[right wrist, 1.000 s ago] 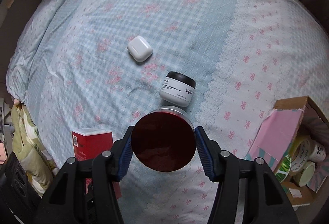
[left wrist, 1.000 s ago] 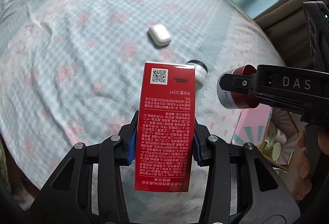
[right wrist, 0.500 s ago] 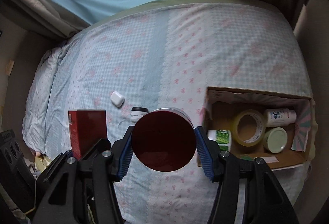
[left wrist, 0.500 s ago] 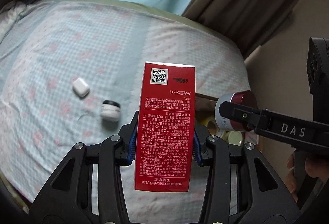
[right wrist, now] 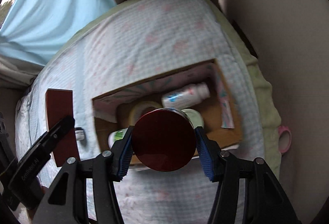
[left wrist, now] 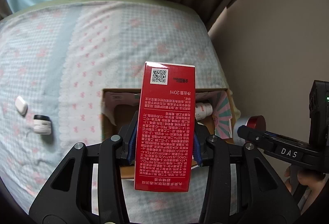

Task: Organize rigid objects
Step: 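Carry the red box with the left tool while the right tool carries the red-lidded jar to the box, then open the left tool to drop the red box while the right tool releases the jar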

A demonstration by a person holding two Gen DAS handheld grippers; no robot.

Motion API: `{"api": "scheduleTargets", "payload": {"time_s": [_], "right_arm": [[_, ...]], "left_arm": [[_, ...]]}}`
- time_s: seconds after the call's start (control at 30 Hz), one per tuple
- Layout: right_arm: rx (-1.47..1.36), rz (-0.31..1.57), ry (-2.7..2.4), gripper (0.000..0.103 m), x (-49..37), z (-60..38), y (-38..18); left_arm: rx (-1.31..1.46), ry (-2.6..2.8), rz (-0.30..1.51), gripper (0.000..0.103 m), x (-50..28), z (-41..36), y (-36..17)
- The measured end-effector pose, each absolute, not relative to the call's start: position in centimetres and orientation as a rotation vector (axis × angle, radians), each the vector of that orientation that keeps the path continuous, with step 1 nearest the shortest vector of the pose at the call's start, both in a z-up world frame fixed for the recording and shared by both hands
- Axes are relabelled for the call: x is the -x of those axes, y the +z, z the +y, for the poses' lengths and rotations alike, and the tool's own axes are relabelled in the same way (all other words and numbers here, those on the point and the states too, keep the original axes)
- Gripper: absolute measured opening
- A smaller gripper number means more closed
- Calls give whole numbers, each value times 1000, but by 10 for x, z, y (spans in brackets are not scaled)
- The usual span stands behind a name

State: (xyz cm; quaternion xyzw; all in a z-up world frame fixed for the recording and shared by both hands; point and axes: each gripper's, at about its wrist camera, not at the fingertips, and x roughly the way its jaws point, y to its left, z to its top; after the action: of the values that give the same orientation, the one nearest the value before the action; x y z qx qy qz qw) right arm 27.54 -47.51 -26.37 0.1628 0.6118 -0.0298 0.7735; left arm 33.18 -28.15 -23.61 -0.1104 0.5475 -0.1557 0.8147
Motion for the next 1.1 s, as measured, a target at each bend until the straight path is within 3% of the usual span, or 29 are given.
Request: {"api": "scheduleTargets", "payload": {"time_s": [0.47,0.8,0.83,0.87,0.9,0.93,0.97,1.1], "right_arm": [[-115,1325,90,53,-276,-504,-325],[92,1281,147,53,-273,-483,-342],[99,1266,148,54,-273,-482,-340],[105,1261,145,65,-273,-483,-338],[111,1265,139,89,-274,-483,-337],[108,1267,145,100,-273,-485,-335],[94,1260,147,103,-271,-488,-333],[51,1268,123,103,-261,-499,-333]], "left_arm": [[10,-417,1328,39,-339,-355,-342],[-145,-432,1363,40,-335,-369,-366],[-165,-427,1341,52,-334,-369,-362],[-173,-430,1315,69,-333,-368,-356],[-176,-431,1293,102,-331,-365,-350],[-204,-392,1265,103,-331,-361,-346],[-195,-404,1260,103,-331,-357,-343],[-165,-382,1260,103,-331,-338,-338]]}}
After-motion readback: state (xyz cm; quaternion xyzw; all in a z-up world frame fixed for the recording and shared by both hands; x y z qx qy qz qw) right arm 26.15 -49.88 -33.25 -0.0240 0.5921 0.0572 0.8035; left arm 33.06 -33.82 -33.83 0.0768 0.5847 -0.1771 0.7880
